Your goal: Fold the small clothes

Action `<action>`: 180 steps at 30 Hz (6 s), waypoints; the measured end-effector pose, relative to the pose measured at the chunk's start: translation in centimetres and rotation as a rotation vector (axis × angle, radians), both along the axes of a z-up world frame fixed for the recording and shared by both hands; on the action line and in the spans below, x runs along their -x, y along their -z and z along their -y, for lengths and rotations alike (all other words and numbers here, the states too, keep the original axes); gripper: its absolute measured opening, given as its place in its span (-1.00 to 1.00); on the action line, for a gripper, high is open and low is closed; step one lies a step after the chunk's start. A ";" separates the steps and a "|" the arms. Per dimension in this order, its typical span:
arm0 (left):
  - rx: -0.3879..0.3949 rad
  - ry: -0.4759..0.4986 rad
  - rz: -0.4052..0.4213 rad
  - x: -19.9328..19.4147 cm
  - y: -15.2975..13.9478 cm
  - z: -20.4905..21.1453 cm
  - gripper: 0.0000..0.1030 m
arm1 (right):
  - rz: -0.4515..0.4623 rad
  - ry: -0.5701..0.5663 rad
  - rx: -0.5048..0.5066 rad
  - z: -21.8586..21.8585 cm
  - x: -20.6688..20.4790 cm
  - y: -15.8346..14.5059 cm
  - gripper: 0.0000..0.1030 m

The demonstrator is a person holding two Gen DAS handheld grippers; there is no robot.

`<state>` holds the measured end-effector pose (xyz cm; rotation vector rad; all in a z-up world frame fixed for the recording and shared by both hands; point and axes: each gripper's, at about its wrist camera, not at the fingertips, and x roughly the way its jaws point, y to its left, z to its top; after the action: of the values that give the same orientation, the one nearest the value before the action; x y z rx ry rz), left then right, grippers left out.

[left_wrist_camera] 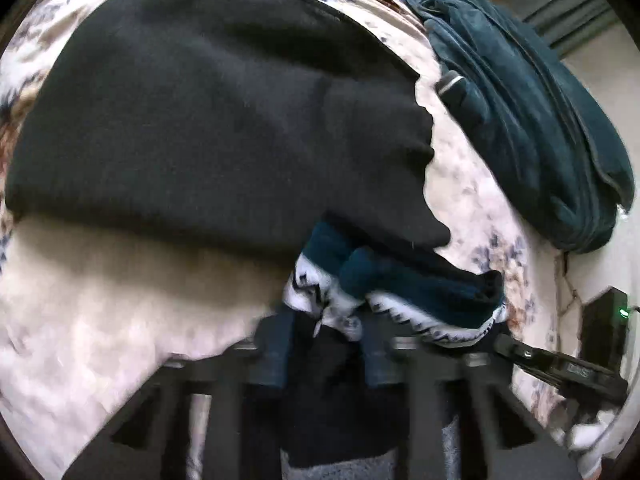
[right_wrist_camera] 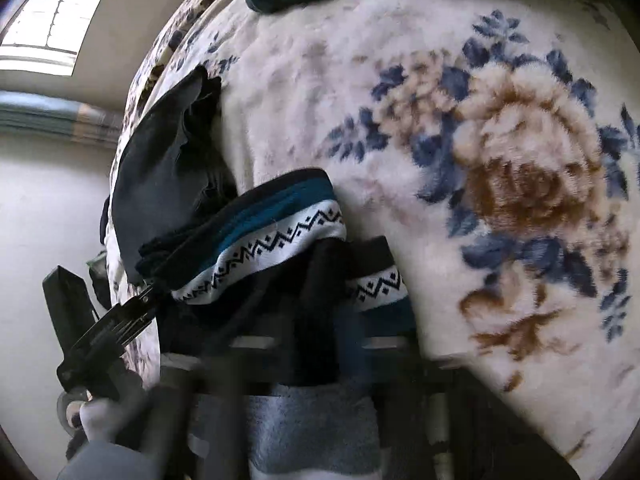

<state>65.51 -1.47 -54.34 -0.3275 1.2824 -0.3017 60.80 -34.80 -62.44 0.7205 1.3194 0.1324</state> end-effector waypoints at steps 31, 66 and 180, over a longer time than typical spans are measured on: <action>-0.010 -0.031 -0.037 6.3 -1.4 -1.1 -0.65 | -0.140 0.108 0.010 2.9 5.8 0.6 -0.98; 0.459 -0.303 -0.141 19.1 -2.3 -9.3 0.41 | -0.098 0.023 -0.279 5.5 7.8 3.1 0.59; 0.175 -0.416 -0.069 21.5 -1.0 -9.5 1.00 | -0.246 0.193 -0.288 4.4 18.6 3.1 0.51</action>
<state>44.00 8.06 -53.37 -0.7466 1.2238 -0.0476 42.20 -39.21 -65.55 1.1332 1.4720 0.0801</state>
